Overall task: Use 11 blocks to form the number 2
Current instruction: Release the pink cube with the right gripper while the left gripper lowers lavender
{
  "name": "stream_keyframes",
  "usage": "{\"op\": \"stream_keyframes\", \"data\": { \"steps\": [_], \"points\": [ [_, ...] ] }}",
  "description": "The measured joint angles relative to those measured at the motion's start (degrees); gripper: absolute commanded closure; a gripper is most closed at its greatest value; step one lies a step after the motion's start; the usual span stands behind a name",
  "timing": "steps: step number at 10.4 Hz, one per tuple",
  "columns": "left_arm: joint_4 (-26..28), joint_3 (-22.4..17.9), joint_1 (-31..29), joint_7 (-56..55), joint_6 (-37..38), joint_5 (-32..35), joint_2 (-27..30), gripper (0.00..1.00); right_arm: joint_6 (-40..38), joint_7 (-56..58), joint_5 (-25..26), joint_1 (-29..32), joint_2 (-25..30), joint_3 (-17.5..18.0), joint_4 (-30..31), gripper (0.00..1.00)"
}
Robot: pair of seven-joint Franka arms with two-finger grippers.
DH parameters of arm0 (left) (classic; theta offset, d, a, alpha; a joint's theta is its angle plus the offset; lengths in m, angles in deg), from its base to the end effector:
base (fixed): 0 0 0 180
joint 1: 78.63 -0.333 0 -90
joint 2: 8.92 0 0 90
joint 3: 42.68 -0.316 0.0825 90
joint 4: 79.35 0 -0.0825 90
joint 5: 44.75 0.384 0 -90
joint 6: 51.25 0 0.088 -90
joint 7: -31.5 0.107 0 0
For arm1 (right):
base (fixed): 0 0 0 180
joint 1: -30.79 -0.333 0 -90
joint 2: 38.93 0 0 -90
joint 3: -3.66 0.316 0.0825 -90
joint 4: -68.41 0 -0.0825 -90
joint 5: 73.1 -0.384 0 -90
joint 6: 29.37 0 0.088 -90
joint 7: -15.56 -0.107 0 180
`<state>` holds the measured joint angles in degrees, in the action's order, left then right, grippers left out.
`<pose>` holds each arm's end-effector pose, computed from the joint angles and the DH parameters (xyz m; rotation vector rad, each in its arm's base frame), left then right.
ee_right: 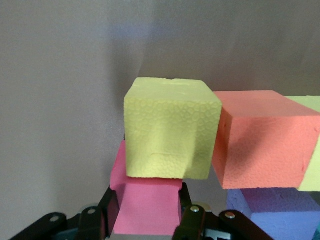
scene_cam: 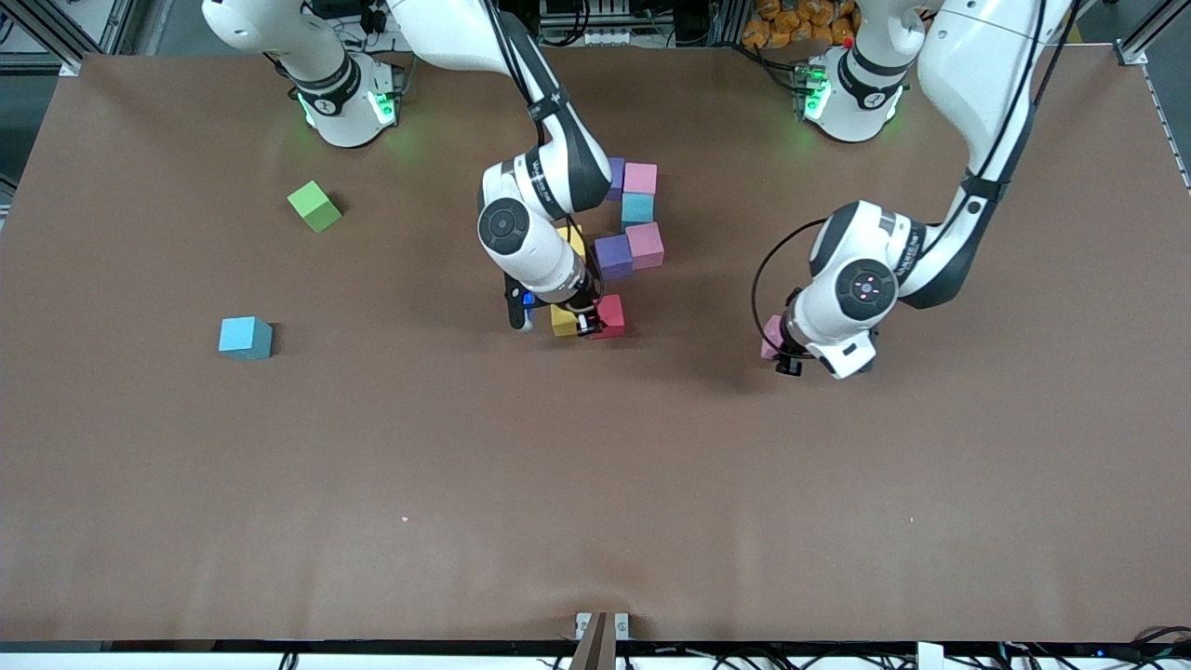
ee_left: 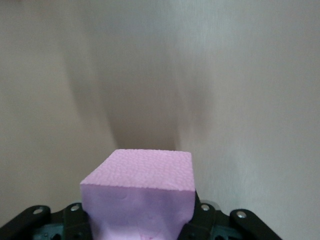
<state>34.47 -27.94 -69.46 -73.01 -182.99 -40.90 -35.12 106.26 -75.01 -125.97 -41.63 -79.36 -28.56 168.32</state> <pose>0.5474 -0.2374 0.2287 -2.3560 -1.9381 0.1768 0.4808 0.4679 0.2238 -2.2148 1.8853 0.3497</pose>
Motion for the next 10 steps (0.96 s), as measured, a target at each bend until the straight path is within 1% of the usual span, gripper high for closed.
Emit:
{"op": "stream_keyframes", "data": {
  "steps": [3,5,7,10],
  "points": [
    [-4.20,0.08,5.56,-5.83,0.00,-0.13,-3.53,0.97,0.30,0.06,0.00,-0.07,0.02,0.19,0.26,0.84],
    [-5.80,0.09,7.80,-8.62,0.00,-0.44,-4.53,0.97,0.57,0.07,0.00,-0.08,0.04,0.28,0.45,0.84],
    [-6.11,0.10,9.05,-9.25,0.00,-1.21,-4.64,0.97,0.67,0.07,-0.44,-0.08,0.06,0.35,0.52,0.84],
    [-6.20,-0.11,8.92,-9.30,0.01,-1.32,-4.67,0.96,0.91,0.05,-1.63,-0.08,0.07,0.49,0.72,0.82]
  ]
}}
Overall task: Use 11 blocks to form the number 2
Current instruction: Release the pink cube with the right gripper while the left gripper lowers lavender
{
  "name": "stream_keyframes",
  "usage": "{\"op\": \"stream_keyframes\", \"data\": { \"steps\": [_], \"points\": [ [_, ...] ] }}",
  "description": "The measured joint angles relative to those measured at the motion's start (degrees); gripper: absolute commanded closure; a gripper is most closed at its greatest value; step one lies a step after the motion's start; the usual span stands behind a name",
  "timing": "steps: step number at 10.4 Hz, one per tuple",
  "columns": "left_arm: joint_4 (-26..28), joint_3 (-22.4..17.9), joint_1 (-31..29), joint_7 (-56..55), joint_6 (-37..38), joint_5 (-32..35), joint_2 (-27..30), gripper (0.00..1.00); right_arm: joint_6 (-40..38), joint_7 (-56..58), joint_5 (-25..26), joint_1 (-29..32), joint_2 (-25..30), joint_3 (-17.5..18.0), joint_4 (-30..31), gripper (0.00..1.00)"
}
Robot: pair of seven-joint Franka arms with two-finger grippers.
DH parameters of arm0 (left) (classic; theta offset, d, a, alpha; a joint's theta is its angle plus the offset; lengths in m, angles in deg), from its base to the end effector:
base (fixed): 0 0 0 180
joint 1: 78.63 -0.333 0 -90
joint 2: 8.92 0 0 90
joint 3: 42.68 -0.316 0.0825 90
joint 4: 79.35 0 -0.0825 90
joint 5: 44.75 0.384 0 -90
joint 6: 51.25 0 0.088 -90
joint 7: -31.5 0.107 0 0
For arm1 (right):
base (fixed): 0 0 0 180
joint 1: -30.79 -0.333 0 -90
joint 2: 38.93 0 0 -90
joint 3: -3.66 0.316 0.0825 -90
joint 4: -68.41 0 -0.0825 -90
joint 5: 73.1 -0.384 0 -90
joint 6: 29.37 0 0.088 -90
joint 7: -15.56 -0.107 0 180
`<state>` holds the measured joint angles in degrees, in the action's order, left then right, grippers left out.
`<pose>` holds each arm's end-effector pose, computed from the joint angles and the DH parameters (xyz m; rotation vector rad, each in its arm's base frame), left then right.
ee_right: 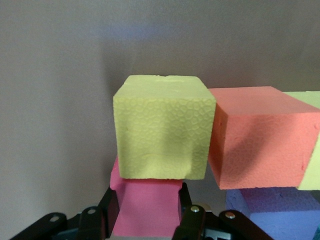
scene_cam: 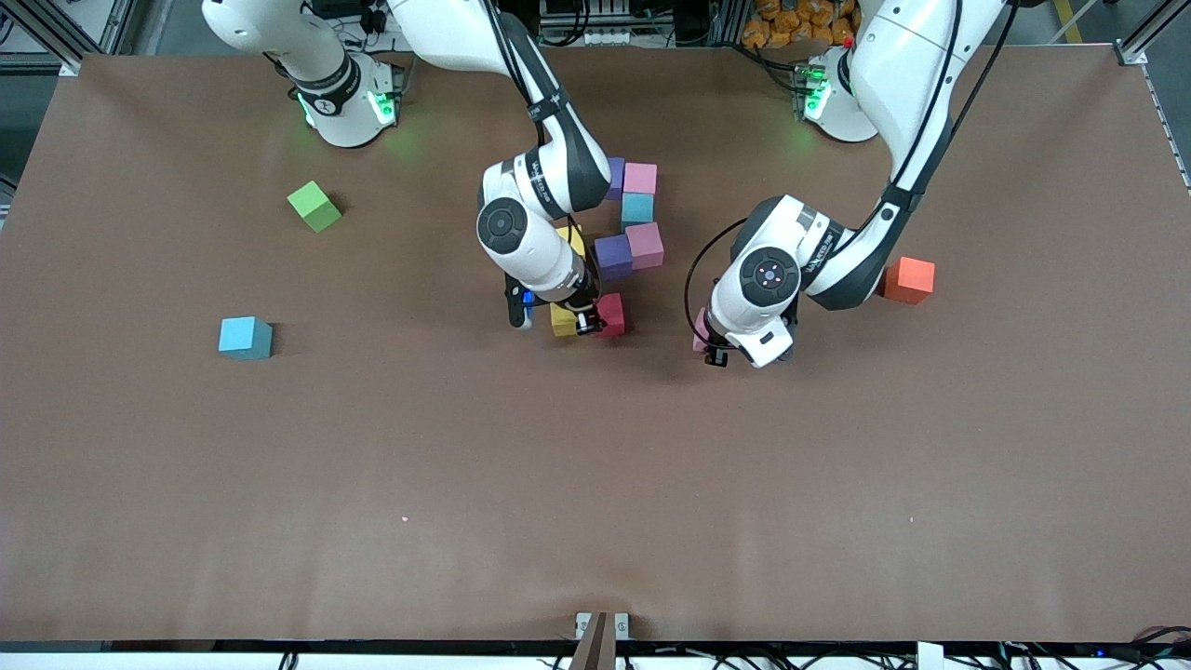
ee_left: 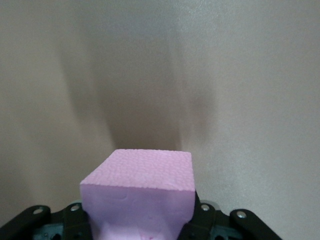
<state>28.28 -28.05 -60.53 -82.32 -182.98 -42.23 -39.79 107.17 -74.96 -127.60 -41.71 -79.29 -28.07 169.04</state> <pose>0.5309 -0.3313 0.2222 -2.3348 -1.9917 0.1918 0.4768 0.4679 0.2193 -2.1864 1.9008 0.3682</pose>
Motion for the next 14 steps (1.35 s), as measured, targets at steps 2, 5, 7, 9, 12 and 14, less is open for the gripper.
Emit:
{"op": "stream_keyframes", "data": {
  "steps": [2,5,7,9,12,14],
  "points": [
    [-0.05,-0.01,0.05,-0.01,0.71,-0.04,-0.05,0.96,0.02,-0.03,-0.29,0.00,0.01,0.00,0.07,0.82],
    [-0.39,0.07,0.29,-0.02,1.75,-0.06,-0.69,0.95,0.06,-0.04,-0.42,0.00,0.09,0.02,0.25,0.44],
    [-1.64,0.07,1.21,-0.15,1.77,-0.10,-1.63,0.93,0.07,-0.05,-0.44,-0.01,0.10,0.11,0.38,0.00],
    [-2.37,0.08,1.70,-0.64,2.47,-0.10,-2.08,0.93,-0.14,-0.22,-0.45,-0.01,0.10,0.42,0.76,0.00],
    [-2.48,0.11,3.13,-2.69,3.00,-0.12,-2.90,0.93,-0.48,-0.29,-0.46,-0.12,0.08,0.65,1.19,0.00],
    [-2.60,0.17,4.93,-5.05,3.00,-0.13,-3.53,0.93,-1.13,-0.29,-0.48,-0.11,0.11,0.49,1.00,0.00]
  ]
}}
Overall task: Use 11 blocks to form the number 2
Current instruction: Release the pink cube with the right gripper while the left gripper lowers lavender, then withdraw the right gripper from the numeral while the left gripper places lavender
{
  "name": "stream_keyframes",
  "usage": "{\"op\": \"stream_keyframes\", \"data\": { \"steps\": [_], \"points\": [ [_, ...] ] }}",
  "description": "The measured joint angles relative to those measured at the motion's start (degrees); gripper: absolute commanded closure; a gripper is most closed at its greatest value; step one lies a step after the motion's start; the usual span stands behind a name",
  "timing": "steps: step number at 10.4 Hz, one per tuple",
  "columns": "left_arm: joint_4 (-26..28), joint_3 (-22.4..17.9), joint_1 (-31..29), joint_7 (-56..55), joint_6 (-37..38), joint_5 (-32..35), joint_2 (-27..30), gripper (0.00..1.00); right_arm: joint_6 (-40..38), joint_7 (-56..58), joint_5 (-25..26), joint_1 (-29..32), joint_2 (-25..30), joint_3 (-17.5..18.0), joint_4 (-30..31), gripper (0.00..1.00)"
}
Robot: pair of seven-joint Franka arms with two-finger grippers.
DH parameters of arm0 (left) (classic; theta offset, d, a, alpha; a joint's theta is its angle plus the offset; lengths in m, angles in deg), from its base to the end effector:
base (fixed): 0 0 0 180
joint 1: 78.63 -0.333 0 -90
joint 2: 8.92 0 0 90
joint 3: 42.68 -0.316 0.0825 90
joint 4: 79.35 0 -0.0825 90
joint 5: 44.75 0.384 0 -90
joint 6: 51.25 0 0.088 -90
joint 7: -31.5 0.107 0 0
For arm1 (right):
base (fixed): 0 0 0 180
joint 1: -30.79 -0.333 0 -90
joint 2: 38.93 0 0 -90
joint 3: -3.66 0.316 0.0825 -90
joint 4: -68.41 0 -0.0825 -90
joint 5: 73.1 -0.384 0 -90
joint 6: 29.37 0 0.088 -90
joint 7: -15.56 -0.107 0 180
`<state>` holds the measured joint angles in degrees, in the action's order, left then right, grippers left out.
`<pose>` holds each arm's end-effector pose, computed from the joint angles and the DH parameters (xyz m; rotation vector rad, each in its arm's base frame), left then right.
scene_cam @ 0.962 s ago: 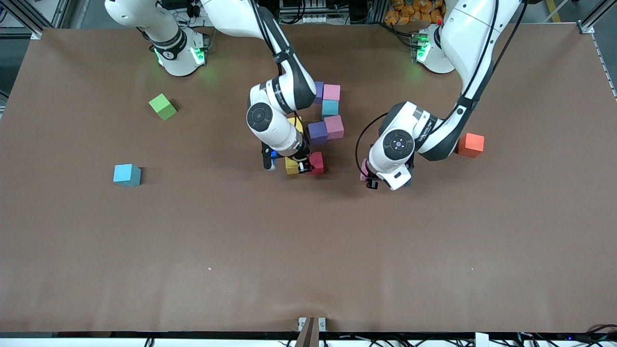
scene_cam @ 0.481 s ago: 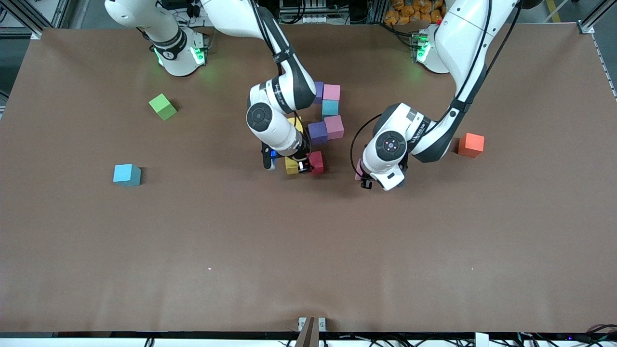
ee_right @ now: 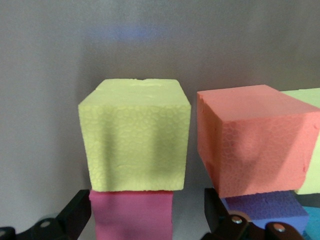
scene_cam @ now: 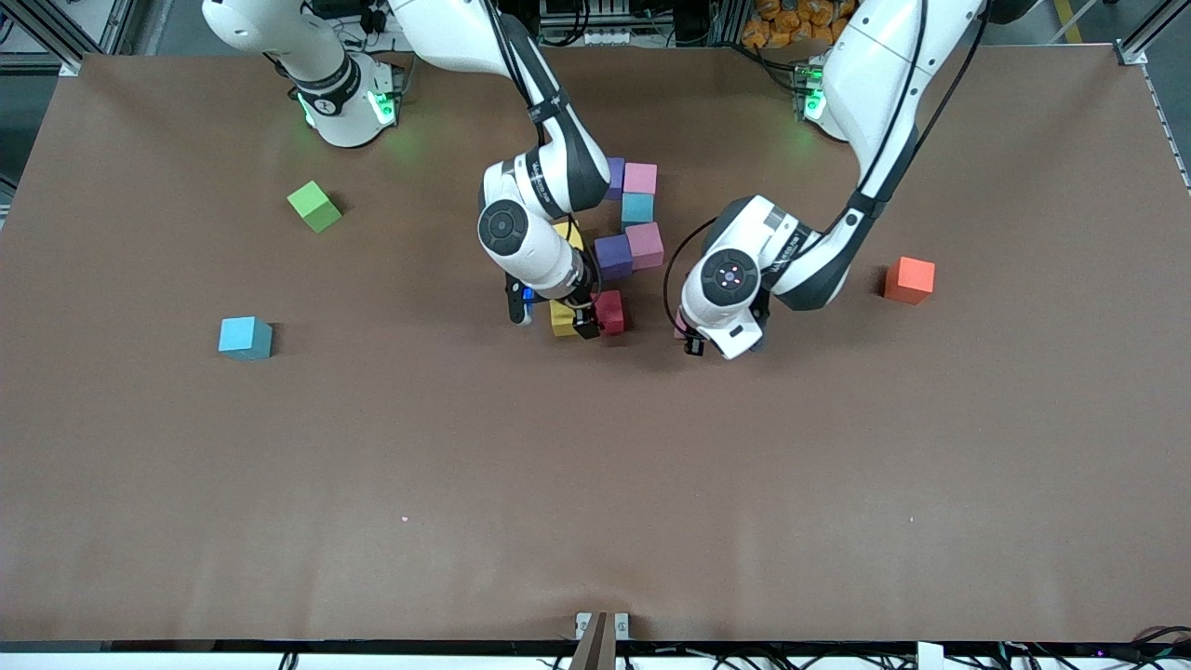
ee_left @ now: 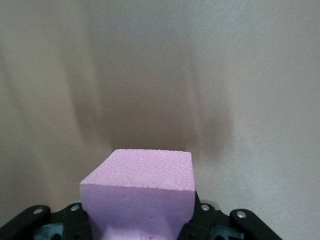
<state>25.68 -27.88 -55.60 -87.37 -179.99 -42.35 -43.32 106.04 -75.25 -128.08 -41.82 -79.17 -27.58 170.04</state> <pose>0.5016 -0.3781 0.1987 -2.2743 -1.9482 0.2236 0.4680 0.4668 0.2105 -2.1971 1.9258 0.4078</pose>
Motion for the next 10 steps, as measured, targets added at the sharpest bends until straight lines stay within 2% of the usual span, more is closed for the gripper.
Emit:
{"op": "stream_keyframes", "data": {
  "steps": [3,7,10],
  "points": [
    [-0.17,-0.04,0.98,-1.48,0.00,0.00,-0.12,0.93,-2.06,-0.09,-0.04,0.29,0.34,-0.47,-1.15,0.00],
    [-0.18,-0.04,1.48,-1.56,0.05,-2.42,-0.61,0.93,-9.41,-0.16,-0.04,3.15,0.91,-1.74,-4.78,0.00],
    [-1.45,-0.04,2.57,-2.58,0.05,-4.31,-1.34,0.93,-17.72,0.91,0.64,3.59,1.00,-6.72,-7.40,0.00]
  ]
}}
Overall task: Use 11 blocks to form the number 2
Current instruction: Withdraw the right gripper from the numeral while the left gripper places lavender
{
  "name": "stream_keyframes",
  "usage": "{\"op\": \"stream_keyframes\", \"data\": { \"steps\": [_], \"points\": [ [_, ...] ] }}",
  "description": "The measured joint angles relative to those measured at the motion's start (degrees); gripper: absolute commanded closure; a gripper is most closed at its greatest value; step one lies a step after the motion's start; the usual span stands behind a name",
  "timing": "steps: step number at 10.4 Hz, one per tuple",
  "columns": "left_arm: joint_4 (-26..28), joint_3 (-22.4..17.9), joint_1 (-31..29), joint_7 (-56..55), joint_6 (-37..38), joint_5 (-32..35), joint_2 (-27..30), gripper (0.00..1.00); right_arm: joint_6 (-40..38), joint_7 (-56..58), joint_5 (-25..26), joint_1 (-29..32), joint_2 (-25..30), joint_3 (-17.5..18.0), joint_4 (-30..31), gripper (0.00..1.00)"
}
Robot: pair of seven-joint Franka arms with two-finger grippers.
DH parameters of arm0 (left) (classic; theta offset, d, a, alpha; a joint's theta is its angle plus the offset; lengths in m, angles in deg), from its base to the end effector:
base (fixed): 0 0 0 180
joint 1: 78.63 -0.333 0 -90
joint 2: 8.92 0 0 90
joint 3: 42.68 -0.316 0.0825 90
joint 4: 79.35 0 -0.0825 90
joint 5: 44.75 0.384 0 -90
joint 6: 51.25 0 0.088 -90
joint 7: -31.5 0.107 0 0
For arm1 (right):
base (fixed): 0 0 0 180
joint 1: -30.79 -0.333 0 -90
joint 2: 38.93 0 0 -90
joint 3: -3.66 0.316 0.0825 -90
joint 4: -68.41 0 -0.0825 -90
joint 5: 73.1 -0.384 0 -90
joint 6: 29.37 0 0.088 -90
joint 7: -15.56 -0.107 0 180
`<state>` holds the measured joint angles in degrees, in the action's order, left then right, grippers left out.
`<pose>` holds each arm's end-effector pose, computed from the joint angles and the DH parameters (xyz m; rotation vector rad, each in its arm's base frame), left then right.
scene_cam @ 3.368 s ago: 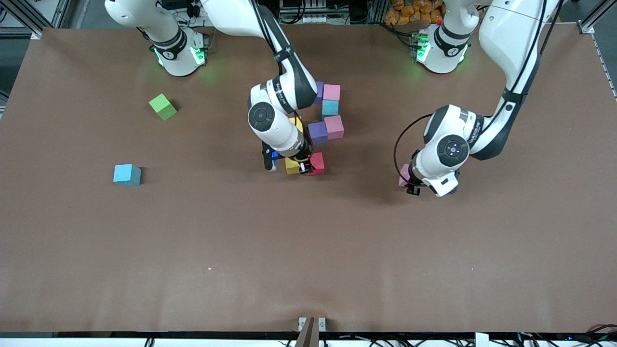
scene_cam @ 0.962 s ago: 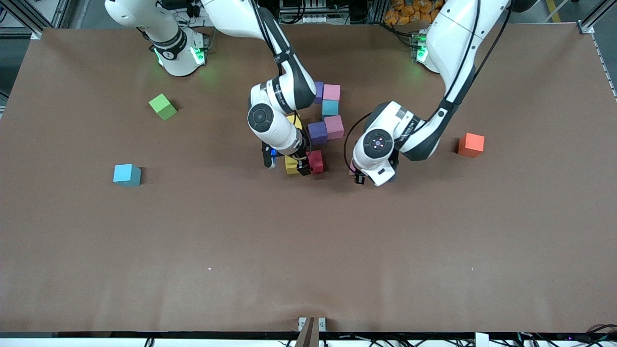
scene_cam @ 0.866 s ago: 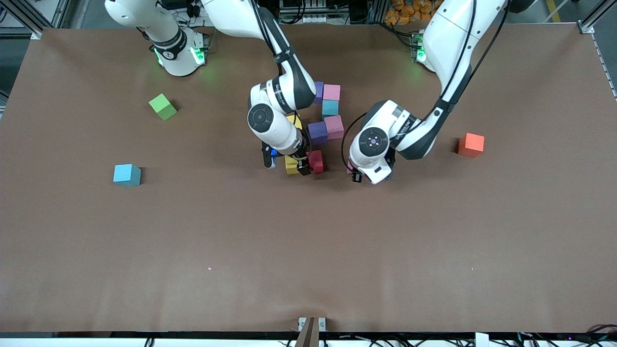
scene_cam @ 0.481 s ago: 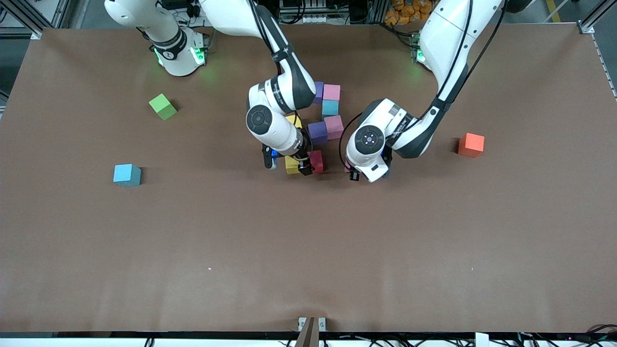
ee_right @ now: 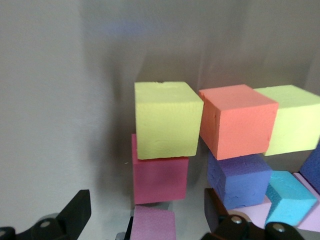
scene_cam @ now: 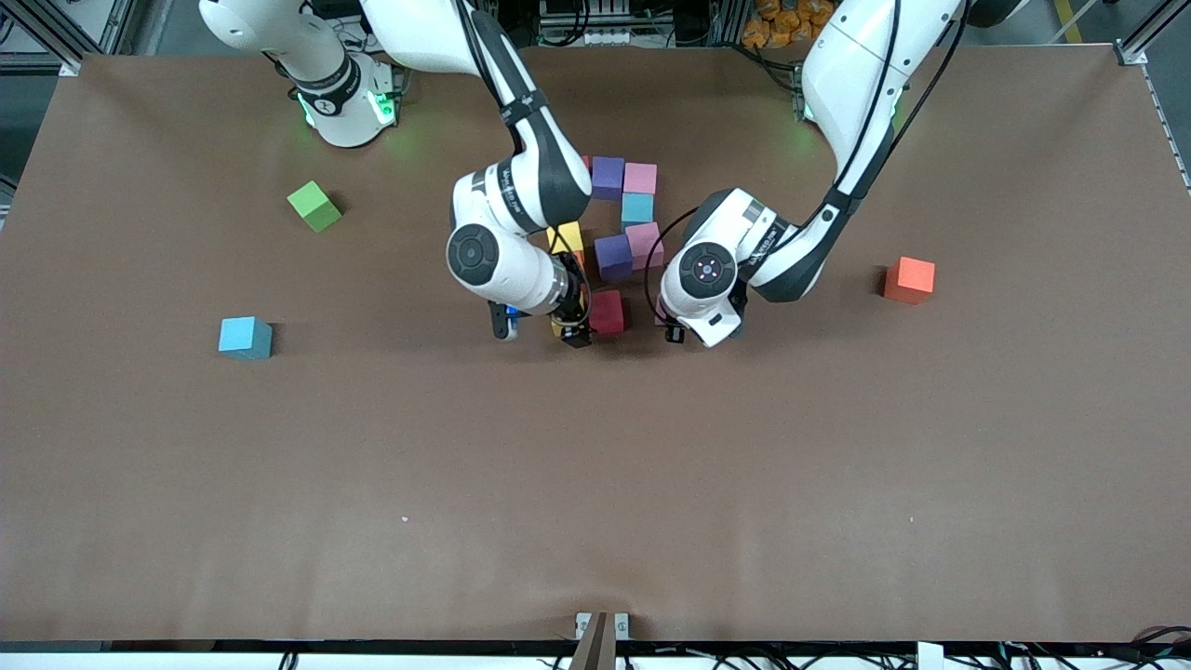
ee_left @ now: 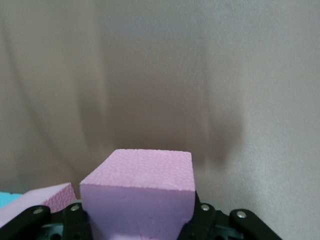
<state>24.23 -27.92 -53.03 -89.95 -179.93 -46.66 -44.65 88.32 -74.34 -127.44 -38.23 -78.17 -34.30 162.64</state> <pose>0.4881 -0.4044 0.1943 -2.2153 -2.0076 0.3024 0.5228 0.4350 0.2735 -2.2237 1.9354 0.5759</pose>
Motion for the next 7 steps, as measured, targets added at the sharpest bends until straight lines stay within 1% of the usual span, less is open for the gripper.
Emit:
{"op": "stream_keyframes", "data": {
  "steps": [2,4,7],
  "points": [
    [-1.69,0.01,0.64,-1.24,0.00,-0.01,-1.25,0.93,-6.82,4.35,1.13,1.48,0.04,-3.45,-2.12,0.00],
    [-2.46,0.01,1.24,-1.80,0.00,-0.01,-1.98,0.92,-14.37,11.86,4.55,4.98,0.08,-5.74,-3.88,0.00],
    [-3.10,0.03,2.25,-2.51,0.00,-0.01,-2.61,0.91,-23.41,23.78,9.33,11.81,0.10,-6.66,-6.49,0.00]
  ]
}}
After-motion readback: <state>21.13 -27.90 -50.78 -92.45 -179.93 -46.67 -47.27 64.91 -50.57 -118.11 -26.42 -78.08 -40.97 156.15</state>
